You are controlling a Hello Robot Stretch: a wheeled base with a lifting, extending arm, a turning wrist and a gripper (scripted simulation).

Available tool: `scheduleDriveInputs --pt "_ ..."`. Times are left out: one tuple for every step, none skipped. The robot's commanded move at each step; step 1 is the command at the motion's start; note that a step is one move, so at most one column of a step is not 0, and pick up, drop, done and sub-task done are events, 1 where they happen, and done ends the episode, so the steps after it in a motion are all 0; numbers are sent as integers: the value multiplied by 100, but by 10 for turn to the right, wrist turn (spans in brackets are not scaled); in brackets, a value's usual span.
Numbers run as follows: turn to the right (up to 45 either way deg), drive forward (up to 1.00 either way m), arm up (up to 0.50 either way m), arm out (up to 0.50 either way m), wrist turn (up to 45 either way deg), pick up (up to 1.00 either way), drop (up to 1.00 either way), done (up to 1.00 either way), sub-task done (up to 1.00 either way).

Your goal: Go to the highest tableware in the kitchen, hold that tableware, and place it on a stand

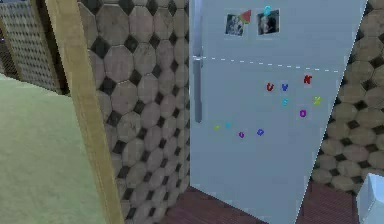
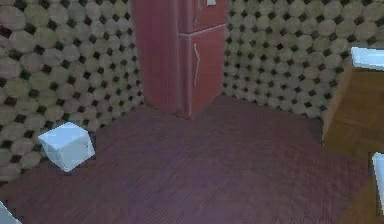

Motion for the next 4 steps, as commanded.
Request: scheduleDriveInputs --pt "0 10 0 0 0 0 0 0 0" --pt "450 0 0 0 0 0 0 0 0" --pt "0 20 0 0 0 0 0 0 0" --pt "450 0 0 0 0 0 0 0 0"
